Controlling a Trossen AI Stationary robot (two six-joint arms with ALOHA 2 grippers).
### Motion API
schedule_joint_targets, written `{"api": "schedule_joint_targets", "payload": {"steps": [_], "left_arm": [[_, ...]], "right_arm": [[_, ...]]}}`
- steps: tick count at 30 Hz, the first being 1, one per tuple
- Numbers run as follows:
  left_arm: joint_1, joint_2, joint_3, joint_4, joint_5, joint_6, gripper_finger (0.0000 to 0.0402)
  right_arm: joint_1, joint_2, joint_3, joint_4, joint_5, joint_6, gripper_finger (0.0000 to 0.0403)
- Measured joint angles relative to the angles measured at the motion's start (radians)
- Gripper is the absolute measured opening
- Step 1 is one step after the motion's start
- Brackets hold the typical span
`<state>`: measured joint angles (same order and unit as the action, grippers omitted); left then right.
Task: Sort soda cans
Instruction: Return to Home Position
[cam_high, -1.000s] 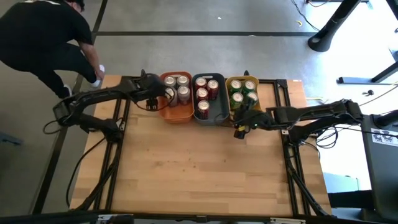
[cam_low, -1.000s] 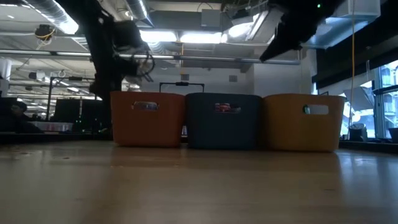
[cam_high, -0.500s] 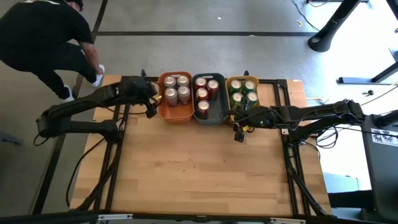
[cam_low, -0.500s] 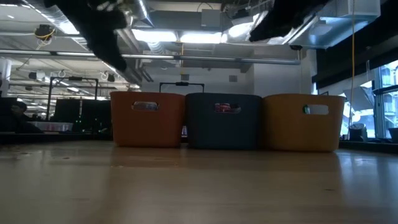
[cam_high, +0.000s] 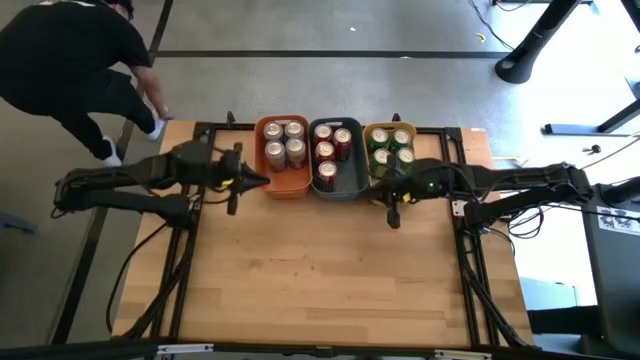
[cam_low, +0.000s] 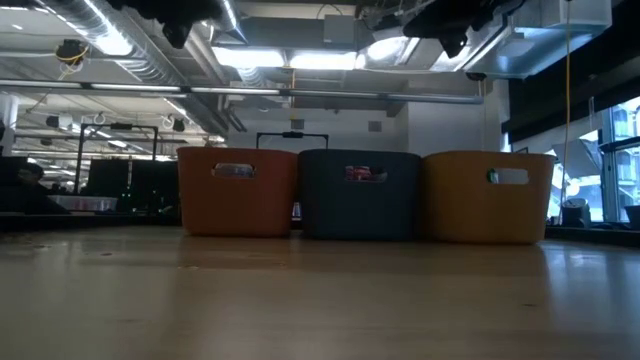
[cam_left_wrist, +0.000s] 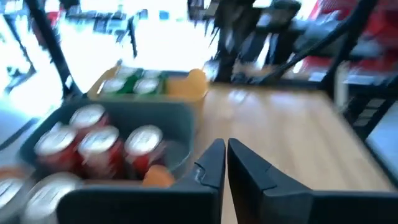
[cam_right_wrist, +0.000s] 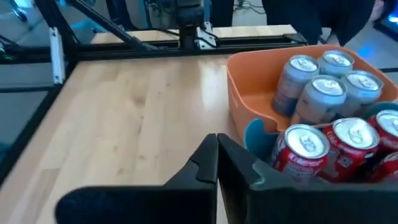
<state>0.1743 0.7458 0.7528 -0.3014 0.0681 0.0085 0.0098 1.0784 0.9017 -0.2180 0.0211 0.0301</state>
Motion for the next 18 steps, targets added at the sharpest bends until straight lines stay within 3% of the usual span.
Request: {"api": "schedule_joint_targets", "payload": {"steps": [6, 13, 18], "left_arm": [[-0.071, -0.104, -0.106, 0.138, -0.001, -0.027, 0.0007], [-0.076, -0.267, -0.201, 0.155, -0.005, -0.008, 0.001], [-0.076, -0.385, -0.332, 0.247, -0.01, -0.052, 0.0002]], "right_arm": [[0.003, -0.078, -0.061, 0.045, -0.007, 0.055, 0.0019], [0.003, -0.233, -0.184, 0.143, -0.007, 0.074, 0.0003], [0.003, -0.354, -0.302, 0.232, 0.029, 0.077, 0.0013]]}}
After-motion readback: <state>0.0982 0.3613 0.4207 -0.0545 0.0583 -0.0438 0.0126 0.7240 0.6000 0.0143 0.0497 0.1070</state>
